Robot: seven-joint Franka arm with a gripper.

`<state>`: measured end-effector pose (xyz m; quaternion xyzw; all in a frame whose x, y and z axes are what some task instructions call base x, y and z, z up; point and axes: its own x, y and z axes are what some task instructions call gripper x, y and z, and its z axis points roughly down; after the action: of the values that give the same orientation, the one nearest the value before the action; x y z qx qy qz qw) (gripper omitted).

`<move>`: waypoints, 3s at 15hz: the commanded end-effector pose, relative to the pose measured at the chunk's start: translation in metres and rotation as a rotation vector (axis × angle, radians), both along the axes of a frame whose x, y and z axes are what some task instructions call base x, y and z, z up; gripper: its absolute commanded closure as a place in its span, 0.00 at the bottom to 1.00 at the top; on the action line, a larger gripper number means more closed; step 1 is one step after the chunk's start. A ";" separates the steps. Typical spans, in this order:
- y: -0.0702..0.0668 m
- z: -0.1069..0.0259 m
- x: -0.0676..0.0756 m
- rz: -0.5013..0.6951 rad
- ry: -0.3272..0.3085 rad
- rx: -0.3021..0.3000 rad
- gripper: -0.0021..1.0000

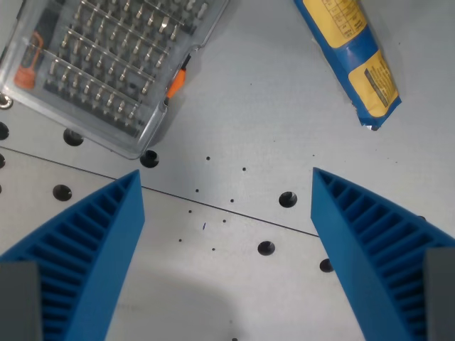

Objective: Move above the blue bag

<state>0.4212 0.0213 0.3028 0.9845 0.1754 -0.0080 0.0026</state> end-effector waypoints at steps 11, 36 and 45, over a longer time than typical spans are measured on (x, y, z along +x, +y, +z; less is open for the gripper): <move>-0.002 -0.002 0.003 0.054 -0.007 -0.003 0.00; -0.042 -0.078 0.057 0.467 0.008 -0.048 0.00; -0.058 -0.109 0.075 0.547 0.007 -0.055 0.00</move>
<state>0.4886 -0.0317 0.1953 0.9279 0.3724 -0.0089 0.0186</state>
